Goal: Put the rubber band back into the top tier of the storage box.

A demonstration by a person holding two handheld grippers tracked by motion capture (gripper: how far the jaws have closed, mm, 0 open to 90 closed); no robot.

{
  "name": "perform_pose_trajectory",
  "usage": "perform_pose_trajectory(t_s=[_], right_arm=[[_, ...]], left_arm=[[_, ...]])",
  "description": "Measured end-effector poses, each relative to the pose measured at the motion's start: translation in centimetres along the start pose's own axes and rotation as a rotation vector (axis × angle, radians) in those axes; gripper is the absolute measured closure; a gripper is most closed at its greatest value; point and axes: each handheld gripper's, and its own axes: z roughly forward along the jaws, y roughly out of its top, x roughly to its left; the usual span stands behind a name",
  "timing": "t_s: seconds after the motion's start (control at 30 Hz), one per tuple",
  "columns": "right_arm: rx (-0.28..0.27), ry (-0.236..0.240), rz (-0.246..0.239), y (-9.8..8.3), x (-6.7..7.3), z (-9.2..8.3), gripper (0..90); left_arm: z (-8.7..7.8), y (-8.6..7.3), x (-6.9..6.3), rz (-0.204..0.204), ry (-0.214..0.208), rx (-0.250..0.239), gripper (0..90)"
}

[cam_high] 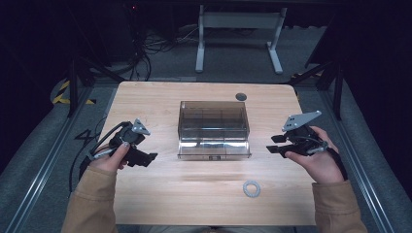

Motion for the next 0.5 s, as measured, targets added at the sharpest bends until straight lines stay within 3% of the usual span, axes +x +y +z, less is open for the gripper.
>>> perform_pose_trajectory(t_s=[0.2, 0.3, 0.5], right_arm=[[-0.011, 0.045, -0.027, 0.1, 0.3, 0.0, 58.3], [-0.016, 0.071, -0.048, 0.1, 0.5, 0.0, 58.3], [-0.009, 0.137, -0.104, 0.4, 1.2, 0.3, 58.2]], left_arm=[[-0.6, 0.1, -0.3, 0.000, -0.001, -0.018, 22.4], [-0.7, 0.2, -0.4, 0.002, -0.026, -0.023, 23.1], [-0.8, 0.3, -0.6, 0.024, 0.000, -0.018, 21.8]])
